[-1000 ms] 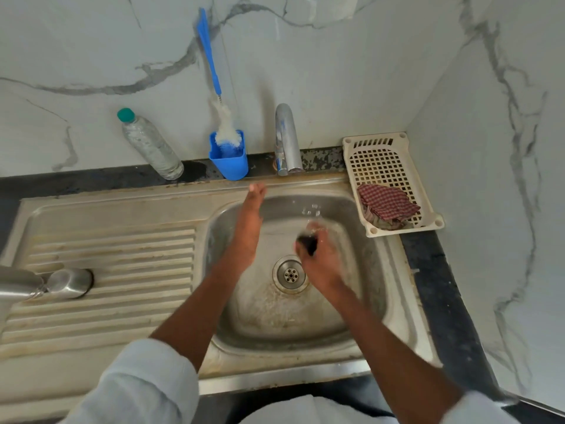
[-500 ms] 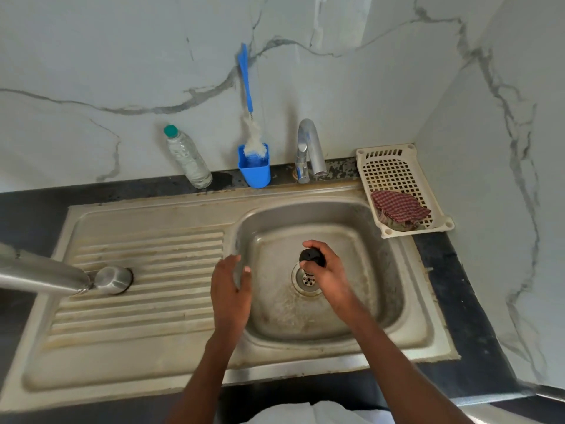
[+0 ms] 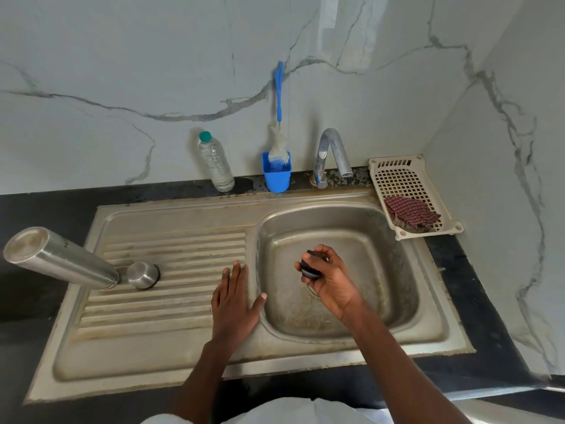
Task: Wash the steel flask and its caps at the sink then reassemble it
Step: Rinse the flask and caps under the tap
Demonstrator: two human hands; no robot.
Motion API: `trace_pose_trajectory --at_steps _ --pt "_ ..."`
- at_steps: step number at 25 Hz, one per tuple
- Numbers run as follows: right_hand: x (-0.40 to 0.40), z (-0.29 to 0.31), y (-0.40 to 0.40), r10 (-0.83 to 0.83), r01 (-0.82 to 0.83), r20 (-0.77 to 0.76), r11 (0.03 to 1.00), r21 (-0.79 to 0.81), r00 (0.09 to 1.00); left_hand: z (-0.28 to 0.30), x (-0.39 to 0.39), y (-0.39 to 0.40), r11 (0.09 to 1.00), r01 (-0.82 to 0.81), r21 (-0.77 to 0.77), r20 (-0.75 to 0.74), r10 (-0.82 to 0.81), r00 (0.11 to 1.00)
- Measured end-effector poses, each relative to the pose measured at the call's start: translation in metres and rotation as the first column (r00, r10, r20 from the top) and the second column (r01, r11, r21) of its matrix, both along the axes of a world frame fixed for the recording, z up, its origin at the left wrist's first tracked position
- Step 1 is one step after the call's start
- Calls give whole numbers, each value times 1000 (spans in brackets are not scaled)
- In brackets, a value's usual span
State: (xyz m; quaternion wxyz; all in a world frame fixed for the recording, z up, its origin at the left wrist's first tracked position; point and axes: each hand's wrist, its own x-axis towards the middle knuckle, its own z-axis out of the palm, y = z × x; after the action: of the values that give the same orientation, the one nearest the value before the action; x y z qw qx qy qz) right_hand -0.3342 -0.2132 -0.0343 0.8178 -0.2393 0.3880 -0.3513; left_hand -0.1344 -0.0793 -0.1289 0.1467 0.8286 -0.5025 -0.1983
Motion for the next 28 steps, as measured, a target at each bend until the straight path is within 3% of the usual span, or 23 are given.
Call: trace_pose_trajectory --at_steps 6,9,11,14,16,21,24,28 --pt "-6 7 -2 59 -59 -15 998 2 998 4 -1 0 999 10 48 15 -11 1000" --pt "-5 12 -5 18 -84 -272 969 -233 962 6 -2 -1 998 3 61 11 -3 1000" --pt "-5 15 -1 -103 -122 -441 883 -454 892 7 -3 -1 998 3 60 9 -3 1000" --pt "-7 21 7 -255 -163 -521 762 -627 814 7 -3 -2 998 2 58 2 -2 1000" --pt "-10 23 3 -280 -197 -553 733 -651 784 7 -3 -1 998 6 61 3 -7 1000" --pt "-12 26 -3 -156 -279 -582 761 -585 798 10 -3 -1 997 16 71 7 -16 1000" --pt "-14 28 -3 -238 -274 -605 726 -630 760 10 -3 -2 997 16 78 8 -16 1000" --pt "-21 25 -11 -423 -282 -595 599 -750 684 8 -2 -2 996 23 87 19 -25 1000"
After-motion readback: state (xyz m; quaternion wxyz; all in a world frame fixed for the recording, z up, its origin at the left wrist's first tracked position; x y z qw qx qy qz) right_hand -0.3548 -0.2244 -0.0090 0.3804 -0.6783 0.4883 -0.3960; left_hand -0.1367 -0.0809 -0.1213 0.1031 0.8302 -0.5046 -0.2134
